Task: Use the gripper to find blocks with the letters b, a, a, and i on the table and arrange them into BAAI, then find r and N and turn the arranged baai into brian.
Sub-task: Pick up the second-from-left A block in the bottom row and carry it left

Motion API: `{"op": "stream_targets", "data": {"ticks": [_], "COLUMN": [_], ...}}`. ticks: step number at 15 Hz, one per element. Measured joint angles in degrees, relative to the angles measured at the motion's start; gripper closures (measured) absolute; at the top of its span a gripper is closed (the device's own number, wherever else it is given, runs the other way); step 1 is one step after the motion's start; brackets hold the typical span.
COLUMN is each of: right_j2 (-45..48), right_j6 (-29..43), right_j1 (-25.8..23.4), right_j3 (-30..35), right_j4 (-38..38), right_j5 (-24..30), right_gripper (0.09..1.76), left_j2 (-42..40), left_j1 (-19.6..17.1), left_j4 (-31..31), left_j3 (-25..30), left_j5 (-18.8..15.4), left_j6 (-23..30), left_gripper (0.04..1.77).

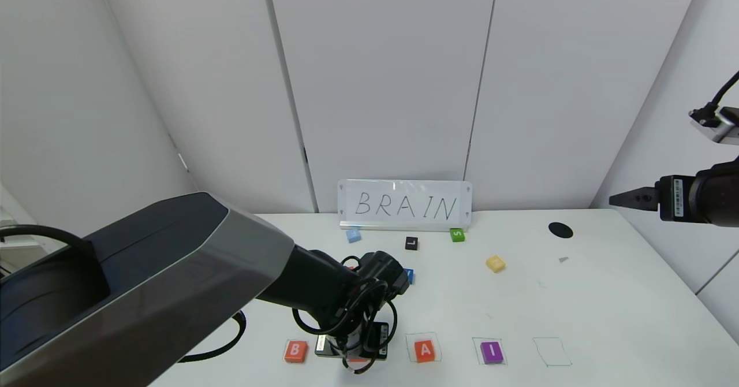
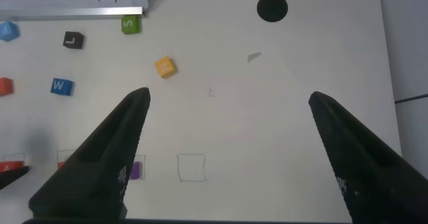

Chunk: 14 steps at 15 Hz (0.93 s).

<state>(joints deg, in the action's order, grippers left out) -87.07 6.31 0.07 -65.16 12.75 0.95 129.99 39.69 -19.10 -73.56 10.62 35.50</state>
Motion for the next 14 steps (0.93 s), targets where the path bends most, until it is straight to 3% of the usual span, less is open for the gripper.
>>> {"op": "stream_targets", "data": {"ticks": [3,4,14], "right_j2": [0.0,0.0,0.0], "right_j6": [0.0,0.0,0.0], "right_j1": [-0.3,-0.4,-0.4], "right_j3": [-0.2,-0.2,-0.4], "right_j4": [0.0,0.0,0.0], "right_j5": [0.0,0.0,0.1], "right_gripper": [0.14,0.14,0.14], "left_j2": [0.0,0.0,-0.4], "left_j1": [0.0,0.0,0.0], "left_j4": [0.0,0.0,-0.3], "left_j3": [0.1,0.1,0.1], "left_j5": [0.0,0.0,0.1], "left_j6": [0.0,0.0,0.0], "left_gripper": [1.11,1.29,1.29]}}
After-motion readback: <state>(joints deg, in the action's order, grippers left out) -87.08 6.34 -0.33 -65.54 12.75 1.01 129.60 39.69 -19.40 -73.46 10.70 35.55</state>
